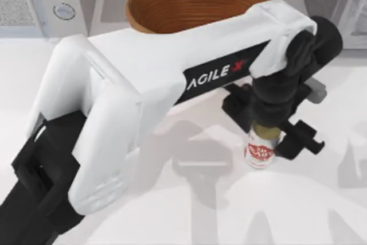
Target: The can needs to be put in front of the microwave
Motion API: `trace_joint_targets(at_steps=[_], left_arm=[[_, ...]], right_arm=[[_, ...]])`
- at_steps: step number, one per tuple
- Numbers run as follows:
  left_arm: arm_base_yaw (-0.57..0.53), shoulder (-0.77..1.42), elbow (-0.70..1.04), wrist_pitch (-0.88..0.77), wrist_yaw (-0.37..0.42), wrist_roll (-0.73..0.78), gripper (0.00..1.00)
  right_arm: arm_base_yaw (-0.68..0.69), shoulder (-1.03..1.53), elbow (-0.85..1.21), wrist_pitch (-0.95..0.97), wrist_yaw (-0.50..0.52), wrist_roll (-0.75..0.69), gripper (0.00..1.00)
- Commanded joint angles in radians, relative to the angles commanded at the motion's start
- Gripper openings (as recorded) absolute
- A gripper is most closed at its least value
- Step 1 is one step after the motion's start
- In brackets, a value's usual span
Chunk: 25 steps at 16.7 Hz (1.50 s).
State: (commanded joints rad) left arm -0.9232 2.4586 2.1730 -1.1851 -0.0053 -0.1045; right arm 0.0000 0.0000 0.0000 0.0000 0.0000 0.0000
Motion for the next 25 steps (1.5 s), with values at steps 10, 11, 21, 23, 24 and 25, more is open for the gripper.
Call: trace_joint_targets(at_steps=[10,11,21,23,24,25], left_arm=[[0.0,0.0,0.0,0.0,0.0,0.0,0.0],[0.0,0.0,0.0,0.0,0.0,0.0,0.0],[0.001,0.003,0.119,-0.107,-0.001,-0.001,0.0],[0.0,0.006,0.164,-0.153,0.0,0.0,0.0],[0.0,0.008,0.175,-0.165,0.001,0.0,0.0],[0.0,0.009,0.176,-0.166,0.001,0.0,0.0]], right_arm=[[0.0,0.0,0.0,0.0,0.0,0.0,1.0],[0.0,0.0,0.0,0.0,0.0,0.0,1.0],[0.0,0.0,0.0,0.0,0.0,0.0,1.0],[0.0,0.0,0.0,0.0,0.0,0.0,1.0],[0.0,0.0,0.0,0.0,0.0,0.0,1.0],[0.0,0.0,0.0,0.0,0.0,0.0,1.0]])
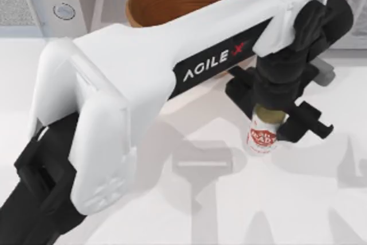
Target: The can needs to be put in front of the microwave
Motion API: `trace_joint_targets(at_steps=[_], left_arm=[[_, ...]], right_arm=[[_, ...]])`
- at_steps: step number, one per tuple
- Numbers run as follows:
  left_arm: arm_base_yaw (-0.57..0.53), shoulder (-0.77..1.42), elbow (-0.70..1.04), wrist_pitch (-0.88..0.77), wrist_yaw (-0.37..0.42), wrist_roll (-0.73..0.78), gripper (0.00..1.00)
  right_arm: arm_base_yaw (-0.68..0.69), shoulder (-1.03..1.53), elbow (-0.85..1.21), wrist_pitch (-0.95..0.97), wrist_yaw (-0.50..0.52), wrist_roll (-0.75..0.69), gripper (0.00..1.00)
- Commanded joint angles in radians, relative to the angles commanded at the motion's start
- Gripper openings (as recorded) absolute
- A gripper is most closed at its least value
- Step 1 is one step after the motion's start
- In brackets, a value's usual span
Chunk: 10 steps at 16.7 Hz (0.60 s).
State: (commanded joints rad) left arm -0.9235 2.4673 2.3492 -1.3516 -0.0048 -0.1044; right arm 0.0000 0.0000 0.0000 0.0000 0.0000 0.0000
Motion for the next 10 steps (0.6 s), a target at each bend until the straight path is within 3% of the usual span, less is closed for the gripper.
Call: trace_joint_targets(at_steps=[6,10], left_arm=[[0.029,-0.032,-0.025,-0.007,0.01,0.026,0.0],[0.21,-0.187,-0.132,-0.029,0.046,0.123,0.0]], right_arm=[[0.0,0.0,0.0,0.0,0.0,0.0,1.0],[0.0,0.0,0.0,0.0,0.0,0.0,1.0]])
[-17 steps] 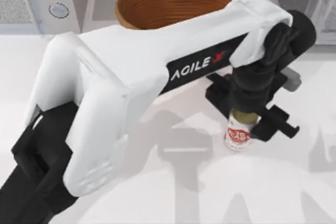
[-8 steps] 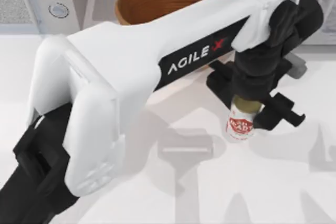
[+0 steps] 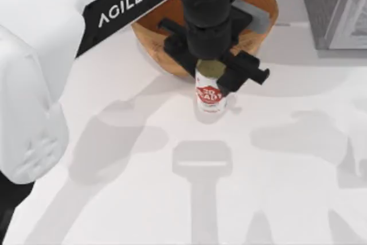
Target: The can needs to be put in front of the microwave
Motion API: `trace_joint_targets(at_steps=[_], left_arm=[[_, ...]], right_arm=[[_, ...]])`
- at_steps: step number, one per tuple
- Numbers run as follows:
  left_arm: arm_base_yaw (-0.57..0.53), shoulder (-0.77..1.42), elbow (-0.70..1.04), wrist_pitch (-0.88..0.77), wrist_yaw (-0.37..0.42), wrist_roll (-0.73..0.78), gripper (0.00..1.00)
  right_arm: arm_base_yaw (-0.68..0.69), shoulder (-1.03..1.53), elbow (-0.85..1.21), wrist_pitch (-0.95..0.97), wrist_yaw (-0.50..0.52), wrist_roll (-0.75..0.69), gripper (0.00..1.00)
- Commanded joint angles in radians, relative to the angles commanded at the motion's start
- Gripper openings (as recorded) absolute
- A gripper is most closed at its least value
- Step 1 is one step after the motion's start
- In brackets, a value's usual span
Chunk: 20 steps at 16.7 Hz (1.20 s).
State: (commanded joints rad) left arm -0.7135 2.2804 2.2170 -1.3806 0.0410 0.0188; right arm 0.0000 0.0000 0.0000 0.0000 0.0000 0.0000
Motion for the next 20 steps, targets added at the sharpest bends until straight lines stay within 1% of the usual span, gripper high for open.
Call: trace_joint_targets(at_steps=[2,7,10,12,14,20], left_arm=[[0.154,-0.079,-0.075,0.004,0.016,0.057,0.0],[0.612,-0.209,-0.291,0.091,0.021,0.163,0.0],[0.799,-0.217,-0.402,0.175,0.004,0.192,0.0],[0.872,-0.205,-0.45,0.221,-0.009,0.2,0.0],[0.903,-0.198,-0.472,0.246,-0.017,0.2,0.0],[0.903,-0.197,-0.482,0.257,-0.018,0.201,0.0]], right_arm=[[0.0,0.0,0.0,0.0,0.0,0.0,1.0],[0.0,0.0,0.0,0.0,0.0,0.0,1.0],[0.0,0.0,0.0,0.0,0.0,0.0,1.0],[0.0,0.0,0.0,0.0,0.0,0.0,1.0],[0.0,0.0,0.0,0.0,0.0,0.0,1.0],[0.0,0.0,0.0,0.0,0.0,0.0,1.0]])
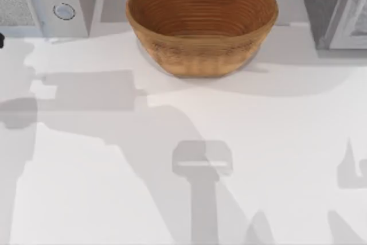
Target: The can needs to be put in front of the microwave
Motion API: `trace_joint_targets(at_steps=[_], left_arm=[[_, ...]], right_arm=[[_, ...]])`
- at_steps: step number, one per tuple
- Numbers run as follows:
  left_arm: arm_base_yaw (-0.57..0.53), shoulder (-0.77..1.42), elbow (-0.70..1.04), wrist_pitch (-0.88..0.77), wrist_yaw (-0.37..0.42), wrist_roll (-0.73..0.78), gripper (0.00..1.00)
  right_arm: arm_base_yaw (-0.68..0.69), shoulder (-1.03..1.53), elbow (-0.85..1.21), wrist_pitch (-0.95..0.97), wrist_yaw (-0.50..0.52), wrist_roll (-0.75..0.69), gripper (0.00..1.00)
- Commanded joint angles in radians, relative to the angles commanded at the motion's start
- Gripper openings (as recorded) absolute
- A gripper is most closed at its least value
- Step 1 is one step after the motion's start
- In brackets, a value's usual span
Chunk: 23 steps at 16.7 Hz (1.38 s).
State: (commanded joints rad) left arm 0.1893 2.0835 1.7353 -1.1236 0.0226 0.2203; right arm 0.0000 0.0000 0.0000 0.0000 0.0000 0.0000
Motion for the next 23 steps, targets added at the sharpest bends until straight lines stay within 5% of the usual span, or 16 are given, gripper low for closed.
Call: trace_joint_targets(at_steps=[6,19,23], left_arm=[[0.002,0.005,-0.015,0.019,0.001,-0.001,0.0],[0.002,0.005,-0.015,0.019,0.001,-0.001,0.98],[0.002,0.005,-0.015,0.019,0.001,-0.001,1.0]], right_arm=[[0.0,0.0,0.0,0.0,0.0,0.0,1.0],[0.0,0.0,0.0,0.0,0.0,0.0,1.0],[0.0,0.0,0.0,0.0,0.0,0.0,1.0]])
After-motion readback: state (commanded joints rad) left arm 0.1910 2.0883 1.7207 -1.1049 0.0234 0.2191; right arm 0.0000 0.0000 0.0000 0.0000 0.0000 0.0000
